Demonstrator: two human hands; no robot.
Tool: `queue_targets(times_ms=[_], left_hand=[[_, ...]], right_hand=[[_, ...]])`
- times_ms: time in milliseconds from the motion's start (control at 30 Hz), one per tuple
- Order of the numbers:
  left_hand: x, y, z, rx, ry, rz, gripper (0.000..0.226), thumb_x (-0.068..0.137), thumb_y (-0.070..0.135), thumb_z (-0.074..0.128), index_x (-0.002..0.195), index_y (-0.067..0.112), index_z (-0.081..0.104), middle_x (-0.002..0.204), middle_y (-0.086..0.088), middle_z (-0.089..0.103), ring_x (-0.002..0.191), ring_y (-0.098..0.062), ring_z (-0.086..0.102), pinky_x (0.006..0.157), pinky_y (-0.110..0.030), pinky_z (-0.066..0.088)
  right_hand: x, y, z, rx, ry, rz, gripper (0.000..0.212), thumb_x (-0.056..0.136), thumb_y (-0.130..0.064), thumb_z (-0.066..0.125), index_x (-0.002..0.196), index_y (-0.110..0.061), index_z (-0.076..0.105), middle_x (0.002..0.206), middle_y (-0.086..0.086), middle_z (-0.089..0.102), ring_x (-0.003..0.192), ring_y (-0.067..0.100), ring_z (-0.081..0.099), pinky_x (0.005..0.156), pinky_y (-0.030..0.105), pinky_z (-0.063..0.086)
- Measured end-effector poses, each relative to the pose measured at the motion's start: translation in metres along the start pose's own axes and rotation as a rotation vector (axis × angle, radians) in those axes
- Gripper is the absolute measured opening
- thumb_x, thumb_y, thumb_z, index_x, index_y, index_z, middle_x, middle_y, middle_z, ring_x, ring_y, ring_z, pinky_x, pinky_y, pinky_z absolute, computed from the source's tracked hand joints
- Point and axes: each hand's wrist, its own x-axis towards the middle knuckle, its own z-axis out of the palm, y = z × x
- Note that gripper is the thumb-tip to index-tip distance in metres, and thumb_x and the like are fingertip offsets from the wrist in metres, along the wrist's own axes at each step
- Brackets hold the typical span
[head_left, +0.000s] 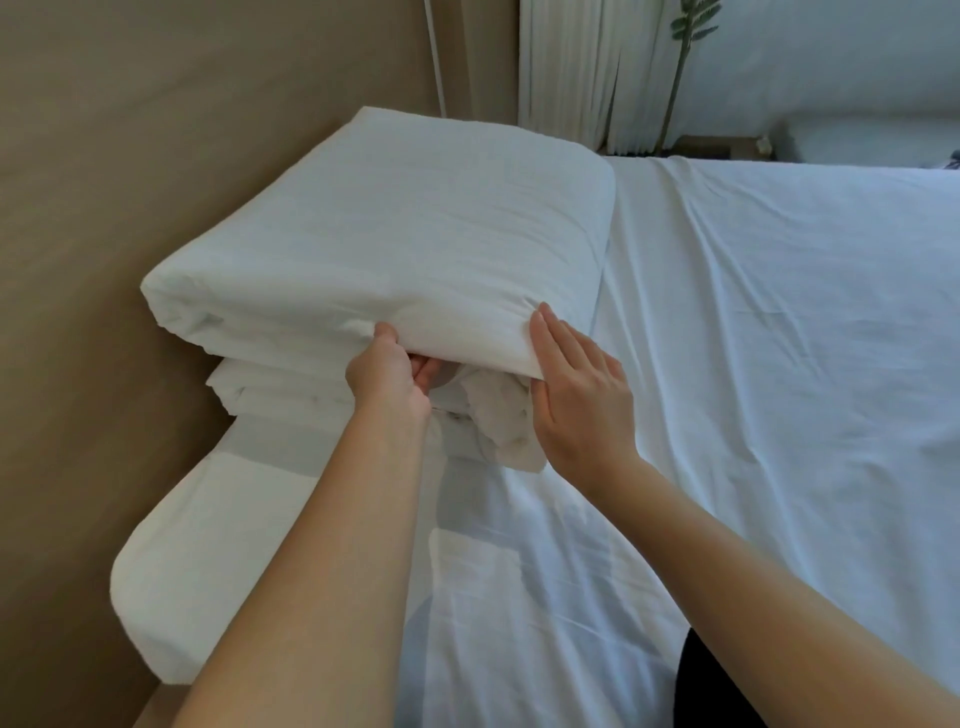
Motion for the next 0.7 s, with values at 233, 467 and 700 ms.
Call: queue_targets(times_ms=[233,467,700], left_hand=[[0.008,0.011,-0.003,-0.087,-0.012,0.032,0.016,0.101,0.019,0.048,0.091,0.011,0.057,0.086,-0.005,0.065,0.073,-0.017,0.065,0.052,-0.028,0.057],[0.031,0.036,-0.014,-0.204,-0.145,-0.007,0.026,0.099,0.035,0.049,0.107,0.014,0.062,0.097,-0.006,0.07,0.086,-0.02,0.068,0.064,-0.03,0.059],[0.079,0.061,-0.026,-0.116,-0.098,-0.012,0.029,0.098,0.012,0.05,0.123,0.002,0.059,0.118,-0.014,0.067,0.089,-0.024,0.069,0.066,-0.035,0.06]], right_hand=[[0.015,-0.012,-0.005,-0.062,-0.083,-0.101,0.051,0.092,-0.014,0.037,0.141,-0.012,0.05,0.15,0.002,0.045,0.137,0.03,0.043,0.107,0.057,0.038],[0.025,-0.02,-0.01,-0.158,-0.2,-0.132,0.053,0.088,-0.017,0.048,0.141,-0.011,0.047,0.153,0.004,0.04,0.141,0.029,0.037,0.113,0.056,0.029],[0.061,-0.05,-0.012,-0.268,-0.406,-0.118,0.064,0.094,0.0,0.042,0.153,-0.008,0.018,0.162,0.007,0.016,0.149,0.02,0.016,0.12,0.038,0.014]])
